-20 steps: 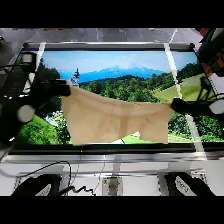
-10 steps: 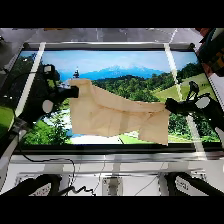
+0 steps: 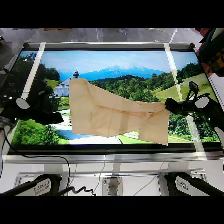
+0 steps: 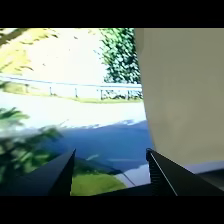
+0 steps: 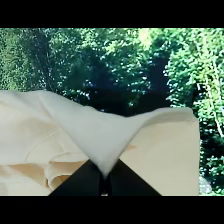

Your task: Fold the clothes and pants, and hang the long-sleeved shirts on hangers.

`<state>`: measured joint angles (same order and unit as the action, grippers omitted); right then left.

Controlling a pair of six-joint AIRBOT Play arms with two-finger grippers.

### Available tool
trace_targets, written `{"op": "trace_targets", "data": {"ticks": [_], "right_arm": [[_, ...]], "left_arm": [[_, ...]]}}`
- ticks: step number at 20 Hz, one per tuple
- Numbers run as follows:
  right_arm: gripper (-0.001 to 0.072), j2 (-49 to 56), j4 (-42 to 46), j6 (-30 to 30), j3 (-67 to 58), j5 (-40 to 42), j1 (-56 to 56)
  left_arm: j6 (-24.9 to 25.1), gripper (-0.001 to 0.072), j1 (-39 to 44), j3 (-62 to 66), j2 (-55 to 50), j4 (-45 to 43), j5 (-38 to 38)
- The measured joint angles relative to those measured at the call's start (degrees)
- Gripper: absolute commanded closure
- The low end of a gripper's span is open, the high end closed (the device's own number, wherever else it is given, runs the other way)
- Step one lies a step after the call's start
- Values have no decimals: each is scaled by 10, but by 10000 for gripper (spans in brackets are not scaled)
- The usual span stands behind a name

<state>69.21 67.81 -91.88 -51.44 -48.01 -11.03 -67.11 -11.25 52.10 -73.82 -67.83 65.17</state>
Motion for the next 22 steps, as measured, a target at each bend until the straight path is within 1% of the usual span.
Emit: {"op": "trace_targets", "data": {"ticks": [3,7,9,10,12,13,14,17,22], "right_arm": [[698,0,0,0,0,0,0],[698,0,0,0,0,0,0],[698,0,0,0,0,0,0],[698,0,0,0,0,0,0],[698,0,0,0,0,0,0],[698,0,0,0,0,0,0],[698,0,0,2,-1,0,0],[698,-5,0,16,-10,-2,0],[698,-38,-1,30,-53,-10,0]], "left_arm": [[57,229,1,0,-44,60,31],[87,236,19,0,-109,96,75],[93,371,30,0,-134,110,89],[95,376,36,0,-144,115,92],[98,636,42,2,-154,124,82],[100,690,44,5,-156,125,72],[101,690,46,12,-156,132,63],[101,690,46,54,-142,156,74],[106,690,34,208,-54,177,110]]}}
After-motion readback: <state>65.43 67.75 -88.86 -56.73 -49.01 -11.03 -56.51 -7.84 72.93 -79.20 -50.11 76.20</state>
